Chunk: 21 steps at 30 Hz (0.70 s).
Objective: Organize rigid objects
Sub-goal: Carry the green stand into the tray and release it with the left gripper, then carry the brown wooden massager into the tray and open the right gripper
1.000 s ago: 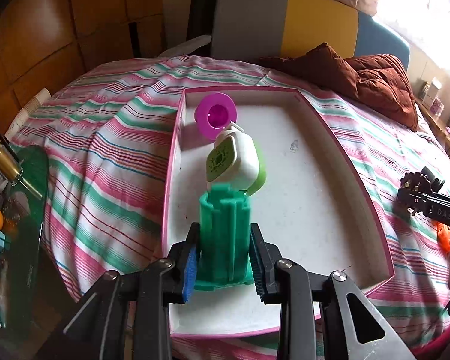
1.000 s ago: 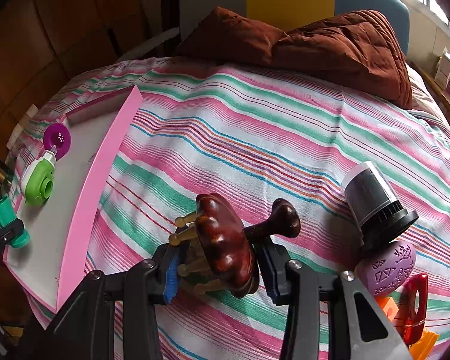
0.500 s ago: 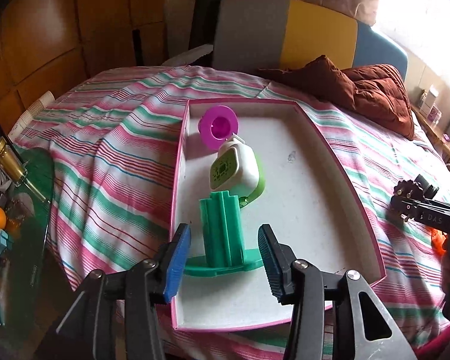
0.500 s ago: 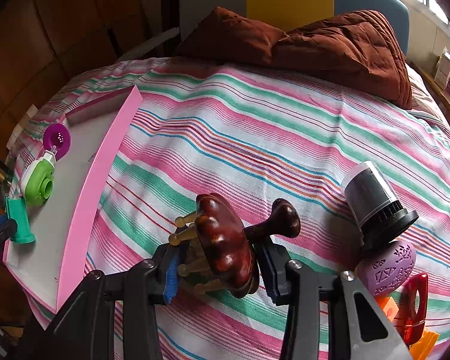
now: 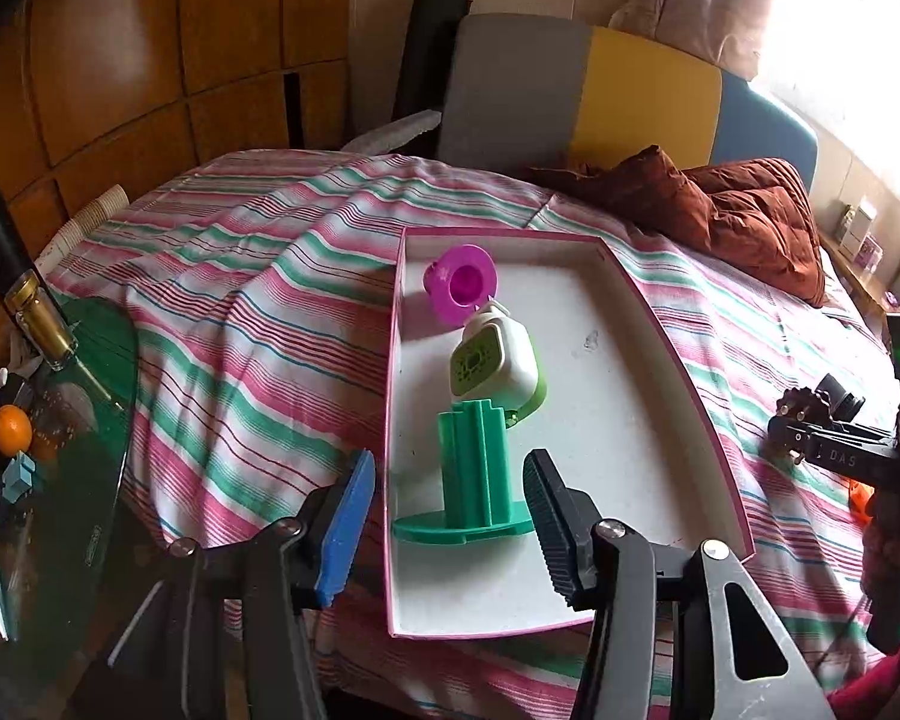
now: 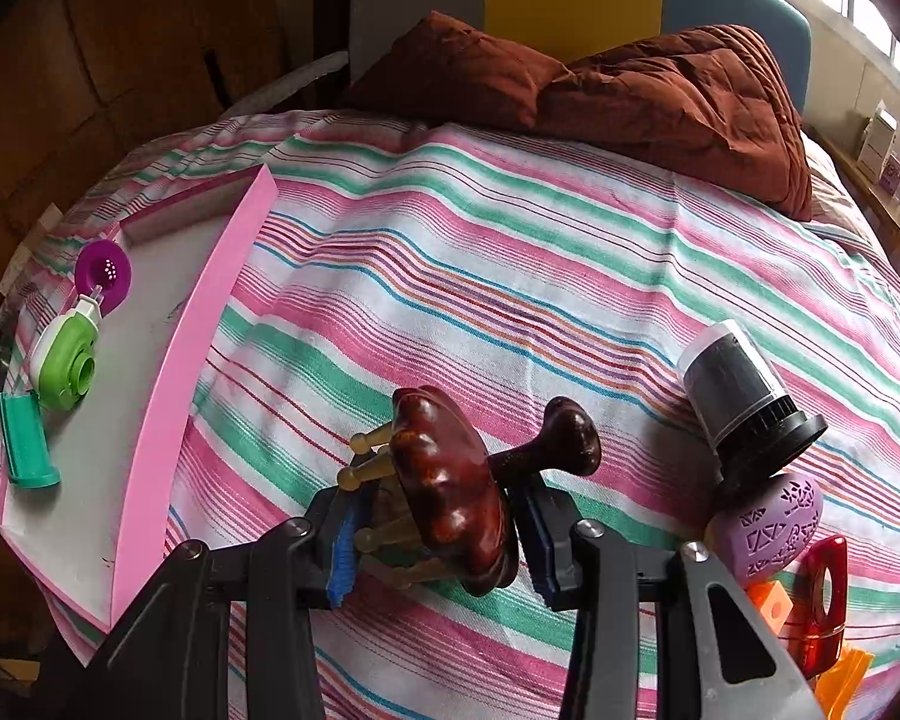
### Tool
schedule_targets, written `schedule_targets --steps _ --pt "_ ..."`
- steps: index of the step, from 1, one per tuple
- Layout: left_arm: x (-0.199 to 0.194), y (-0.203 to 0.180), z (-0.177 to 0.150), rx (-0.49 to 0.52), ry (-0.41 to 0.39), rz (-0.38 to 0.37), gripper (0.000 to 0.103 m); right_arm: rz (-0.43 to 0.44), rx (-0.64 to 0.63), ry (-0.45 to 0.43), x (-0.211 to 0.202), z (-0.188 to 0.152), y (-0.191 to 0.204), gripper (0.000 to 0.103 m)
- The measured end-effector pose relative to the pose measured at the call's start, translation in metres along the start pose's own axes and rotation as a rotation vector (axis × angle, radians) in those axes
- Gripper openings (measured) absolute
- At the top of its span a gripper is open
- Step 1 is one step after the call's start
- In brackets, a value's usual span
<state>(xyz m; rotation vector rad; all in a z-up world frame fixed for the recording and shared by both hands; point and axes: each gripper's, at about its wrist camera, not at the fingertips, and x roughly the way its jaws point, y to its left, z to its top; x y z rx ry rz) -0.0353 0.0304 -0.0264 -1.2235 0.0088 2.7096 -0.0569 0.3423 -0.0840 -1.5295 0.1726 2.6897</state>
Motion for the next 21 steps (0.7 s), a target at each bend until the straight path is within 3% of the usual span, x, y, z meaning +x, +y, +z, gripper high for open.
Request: schedule_targets --steps 12,21 --pt "-0.011 0.014 -0.001 -0.020 -0.017 -0.018 0.053 0.021 0.069 0.012 -0.014 -0.012 0.015 0.044" --pt "-0.009 0.022 -0.003 -0.026 -0.010 -0.001 0.053 0.071 0.039 -0.085 -0.051 0.000 0.045 0.044"
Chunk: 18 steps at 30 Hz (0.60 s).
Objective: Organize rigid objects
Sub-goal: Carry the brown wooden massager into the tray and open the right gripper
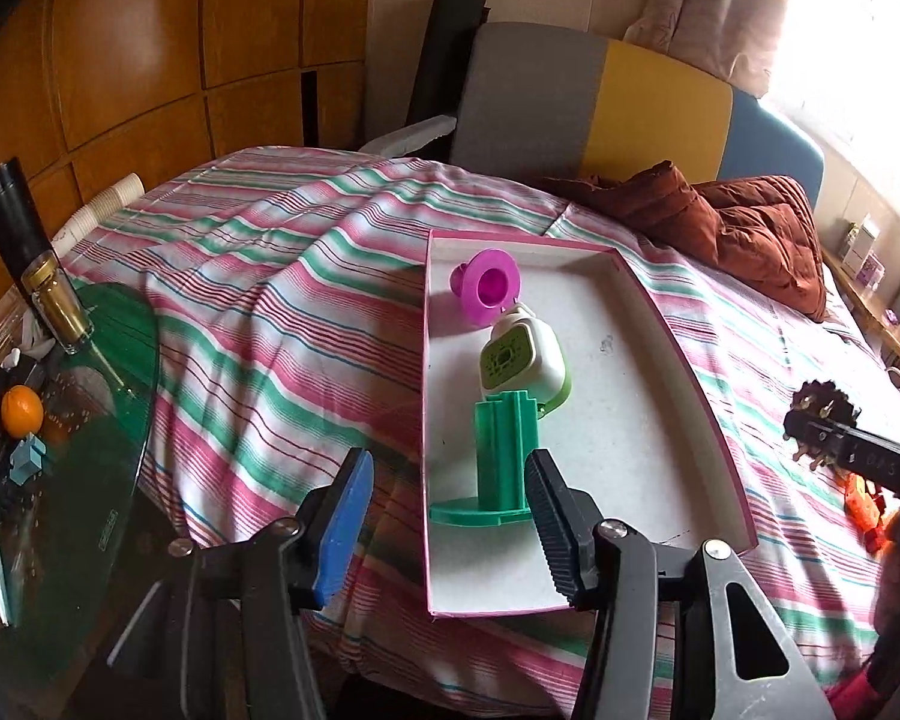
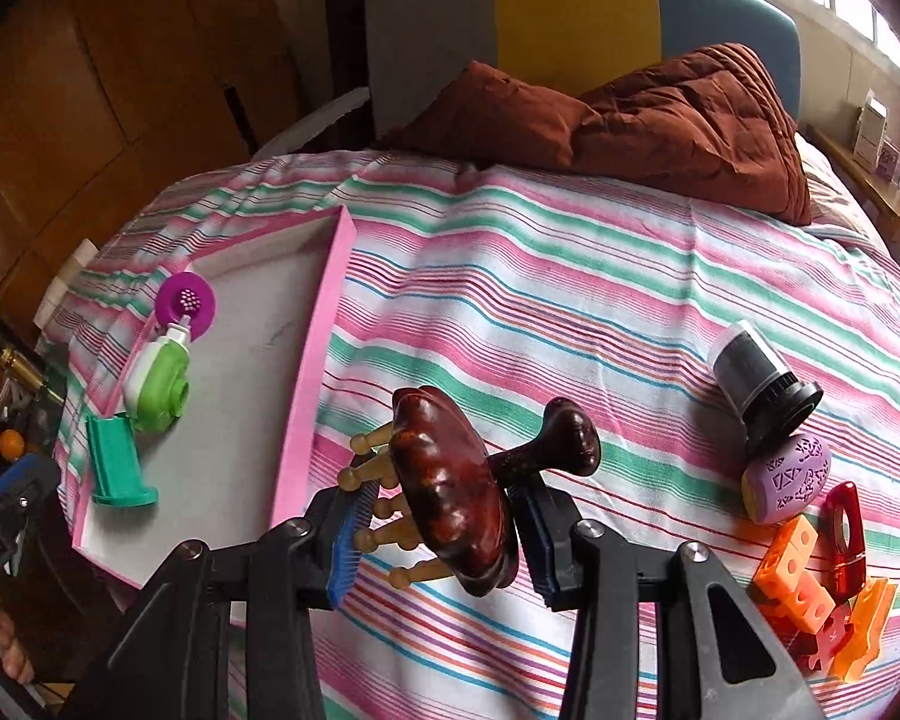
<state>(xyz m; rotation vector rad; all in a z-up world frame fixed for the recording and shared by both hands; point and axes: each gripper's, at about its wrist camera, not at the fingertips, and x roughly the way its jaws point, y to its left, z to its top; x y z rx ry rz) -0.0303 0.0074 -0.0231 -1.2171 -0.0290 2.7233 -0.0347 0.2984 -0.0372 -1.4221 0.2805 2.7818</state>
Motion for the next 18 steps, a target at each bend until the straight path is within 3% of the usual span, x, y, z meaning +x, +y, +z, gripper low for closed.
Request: schedule_targets --steps 7,18 --pt "0.001 0.006 0.000 -0.011 0.003 0.020 0.054 0.125 -0.100 -0.033 -0.015 0.006 0.056 0.044" --pt "0.003 0.016 -0.001 -0.032 0.007 0.042 0.053 0.210 -0.165 0.052 0.023 -0.008 0.120 0.044"
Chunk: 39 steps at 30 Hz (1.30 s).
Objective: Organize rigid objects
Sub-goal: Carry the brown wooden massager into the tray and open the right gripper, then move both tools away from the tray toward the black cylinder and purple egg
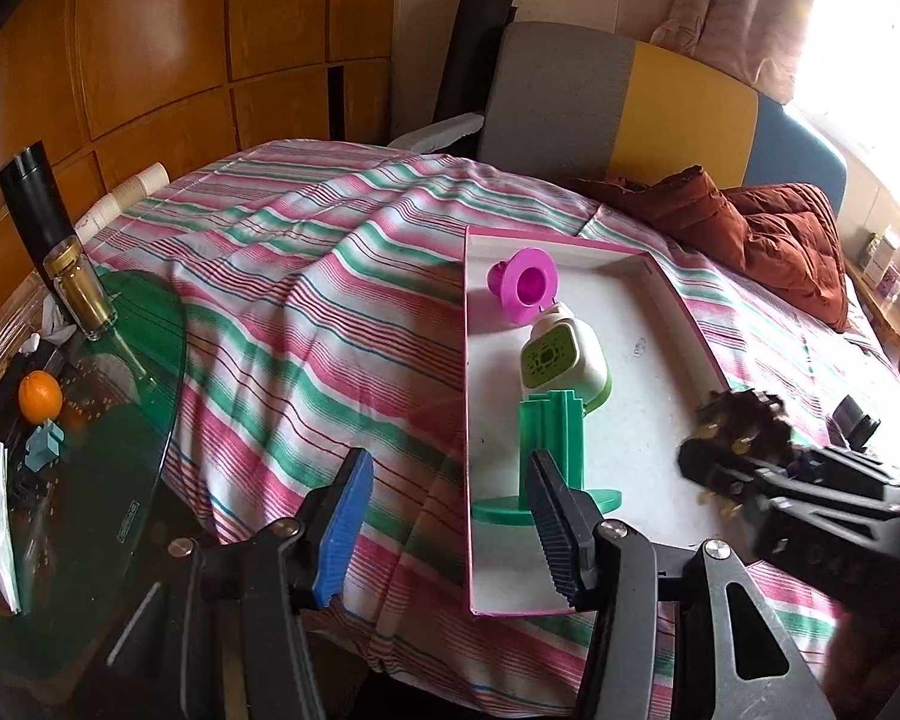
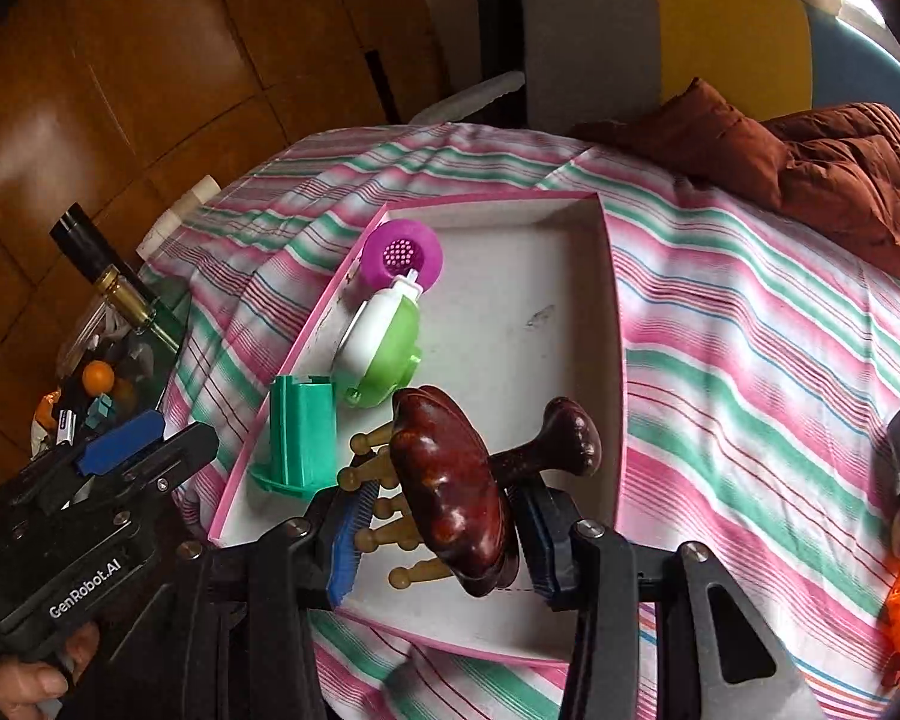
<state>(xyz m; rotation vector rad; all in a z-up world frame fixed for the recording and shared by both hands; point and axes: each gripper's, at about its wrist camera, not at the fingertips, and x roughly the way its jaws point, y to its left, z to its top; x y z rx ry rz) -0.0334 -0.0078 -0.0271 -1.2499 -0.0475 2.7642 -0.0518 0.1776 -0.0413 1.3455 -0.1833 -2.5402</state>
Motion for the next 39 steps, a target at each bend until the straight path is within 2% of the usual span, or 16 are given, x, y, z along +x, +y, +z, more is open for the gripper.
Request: schedule_targets --steps 4,8,16,35,39 --pt "0.002 0.002 0.000 -0.002 0.003 0.007 0.054 0.028 0.005 0.070 0.024 -0.002 0.011 0.044" --pt "0.004 0.005 0.000 -0.009 0.009 0.011 0.054 0.037 0.008 0.100 0.034 -0.008 0.015 0.046" --pt "0.004 0.006 -0.001 -0.009 0.009 0.012 0.055 0.055 0.026 0.090 0.026 -0.013 0.010 0.047" --pt "-0.005 0.004 -0.001 0.000 -0.005 0.005 0.057 0.018 0.036 0.037 0.002 -0.013 0.001 0.047" --pt "-0.009 0.002 -0.001 0.004 -0.016 0.007 0.065 -0.018 0.021 0.007 -0.007 -0.015 0.001 0.047"
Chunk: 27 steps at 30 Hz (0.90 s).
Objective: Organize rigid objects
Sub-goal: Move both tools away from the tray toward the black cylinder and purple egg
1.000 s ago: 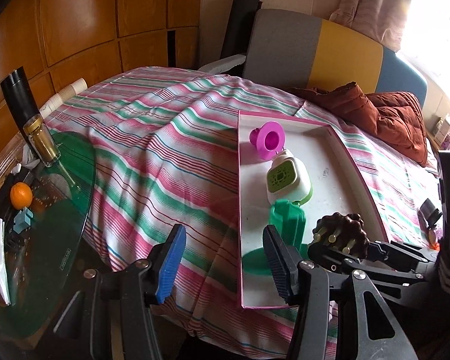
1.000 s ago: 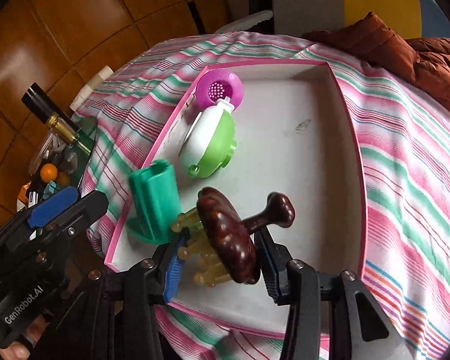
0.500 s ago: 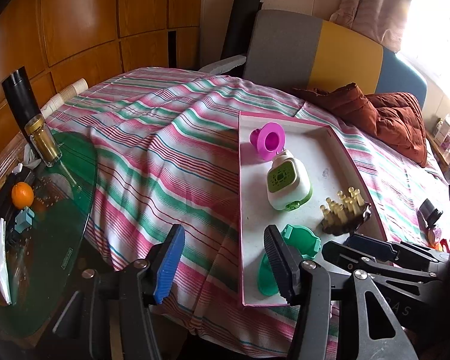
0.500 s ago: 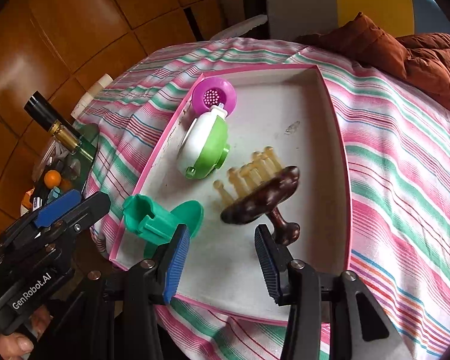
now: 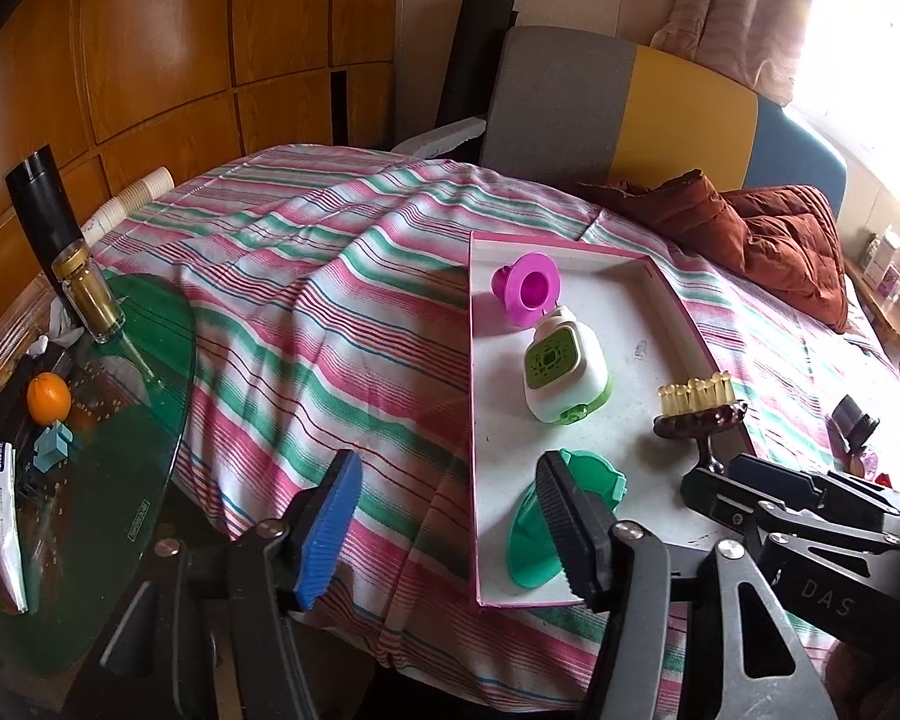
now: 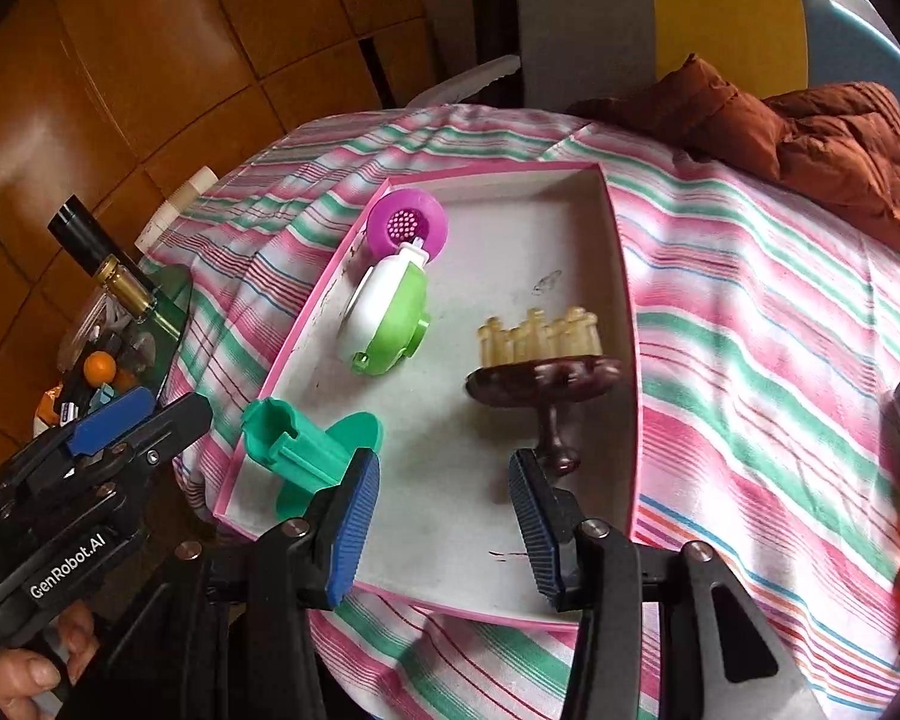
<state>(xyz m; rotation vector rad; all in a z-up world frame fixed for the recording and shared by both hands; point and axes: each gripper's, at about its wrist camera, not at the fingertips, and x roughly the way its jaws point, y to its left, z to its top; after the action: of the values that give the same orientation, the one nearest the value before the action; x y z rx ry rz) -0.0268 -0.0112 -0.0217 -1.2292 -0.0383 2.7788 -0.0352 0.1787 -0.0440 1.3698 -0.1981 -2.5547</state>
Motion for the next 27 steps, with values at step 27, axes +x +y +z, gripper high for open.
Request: schedule_targets --steps 27 --pt "-0.008 -0.016 -0.001 0.059 -0.015 -0.006 0.071 -0.202 -0.013 -0.107 -0.042 0.008 -0.053 0.047"
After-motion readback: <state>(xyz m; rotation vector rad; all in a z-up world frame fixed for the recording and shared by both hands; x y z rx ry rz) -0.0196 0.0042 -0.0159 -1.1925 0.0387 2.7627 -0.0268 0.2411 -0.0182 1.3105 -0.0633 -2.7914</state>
